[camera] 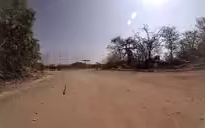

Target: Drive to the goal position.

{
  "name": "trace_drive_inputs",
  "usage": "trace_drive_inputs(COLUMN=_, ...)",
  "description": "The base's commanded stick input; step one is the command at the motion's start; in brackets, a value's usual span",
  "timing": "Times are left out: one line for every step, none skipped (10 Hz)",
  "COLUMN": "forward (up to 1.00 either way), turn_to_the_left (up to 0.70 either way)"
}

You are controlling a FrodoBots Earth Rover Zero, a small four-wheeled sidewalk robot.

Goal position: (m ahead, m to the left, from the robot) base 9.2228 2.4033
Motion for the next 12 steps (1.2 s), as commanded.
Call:
trace_drive_inputs(forward=1.00, turn_to_the_left=0.40)
trace_drive_inputs(forward=1.00, turn_to_the_left=0.40)
trace_drive_inputs(forward=1.00, turn_to_the_left=0.40)
trace_drive_inputs(forward=1.00, turn_to_the_left=0.37)
trace_drive_inputs(forward=1.00, turn_to_the_left=0.12)
trace_drive_inputs(forward=1.00, turn_to_the_left=0.00)
trace_drive_inputs(forward=1.00, turn_to_the_left=0.00)
trace_drive_inputs(forward=1.00, turn_to_the_left=0.00)
trace_drive_inputs(forward=1.00, turn_to_the_left=0.00)
trace_drive_inputs(forward=1.00, turn_to_the_left=0.00)
trace_drive_inputs(forward=1.00, turn_to_the_left=0.00)
trace_drive_inputs(forward=1.00, turn_to_the_left=0.00)
